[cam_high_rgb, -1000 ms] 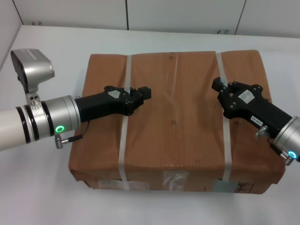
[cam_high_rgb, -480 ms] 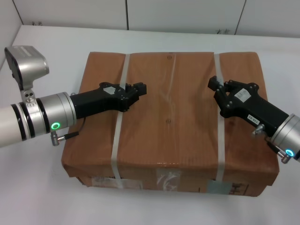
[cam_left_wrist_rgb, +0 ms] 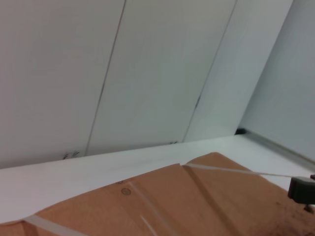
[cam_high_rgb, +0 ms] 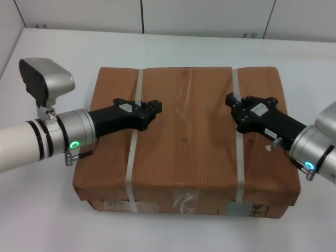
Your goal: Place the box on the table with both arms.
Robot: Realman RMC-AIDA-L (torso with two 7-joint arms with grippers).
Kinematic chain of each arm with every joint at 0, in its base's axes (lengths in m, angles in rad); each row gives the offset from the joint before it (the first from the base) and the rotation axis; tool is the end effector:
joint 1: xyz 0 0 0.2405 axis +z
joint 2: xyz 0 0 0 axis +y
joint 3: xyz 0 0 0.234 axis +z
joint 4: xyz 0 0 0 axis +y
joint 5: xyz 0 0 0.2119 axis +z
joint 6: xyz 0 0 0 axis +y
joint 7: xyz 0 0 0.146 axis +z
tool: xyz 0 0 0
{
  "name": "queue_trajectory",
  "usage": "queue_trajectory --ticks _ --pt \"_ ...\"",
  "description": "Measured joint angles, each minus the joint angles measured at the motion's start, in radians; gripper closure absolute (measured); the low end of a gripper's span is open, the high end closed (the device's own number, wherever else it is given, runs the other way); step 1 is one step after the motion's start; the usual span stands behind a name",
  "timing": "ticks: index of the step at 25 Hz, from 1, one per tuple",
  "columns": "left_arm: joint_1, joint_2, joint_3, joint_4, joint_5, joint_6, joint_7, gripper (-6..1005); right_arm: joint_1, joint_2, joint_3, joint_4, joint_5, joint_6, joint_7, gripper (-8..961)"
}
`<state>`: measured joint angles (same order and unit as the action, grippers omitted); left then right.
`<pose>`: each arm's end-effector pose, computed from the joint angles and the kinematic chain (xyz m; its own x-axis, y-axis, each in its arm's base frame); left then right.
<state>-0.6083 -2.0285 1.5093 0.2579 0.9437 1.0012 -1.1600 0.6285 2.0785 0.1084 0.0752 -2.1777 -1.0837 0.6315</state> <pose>-0.2472 0.3546 -0.0602 0.6715 0.4225 0.6087 0.6698 -0.6975 -0.2548 0.2587 0.3309 -0.0784 0.6926 -0.2487 -0.6771 -0.6390 -0.6470 -0.4160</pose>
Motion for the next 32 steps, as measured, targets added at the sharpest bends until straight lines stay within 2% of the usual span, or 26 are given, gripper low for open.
queue_trajectory --ticks 5,14,24,32 --pt "-0.013 -0.011 0.001 -0.007 0.001 -0.063 0.03 924 0.032 0.0 -0.001 0.028 -0.012 0.079 -0.001 910" --pt "-0.015 -0.015 0.025 -0.015 0.002 -0.166 0.059 924 0.048 0.0 0.004 0.061 -0.015 0.178 0.006 908" --pt "-0.018 -0.022 0.036 -0.031 0.002 -0.213 0.082 925 0.057 0.0 0.009 0.096 -0.007 0.288 0.019 907" --pt "-0.024 -0.024 0.054 -0.052 -0.001 -0.234 0.085 918 0.05 0.0 0.01 0.099 -0.006 0.306 0.064 905"
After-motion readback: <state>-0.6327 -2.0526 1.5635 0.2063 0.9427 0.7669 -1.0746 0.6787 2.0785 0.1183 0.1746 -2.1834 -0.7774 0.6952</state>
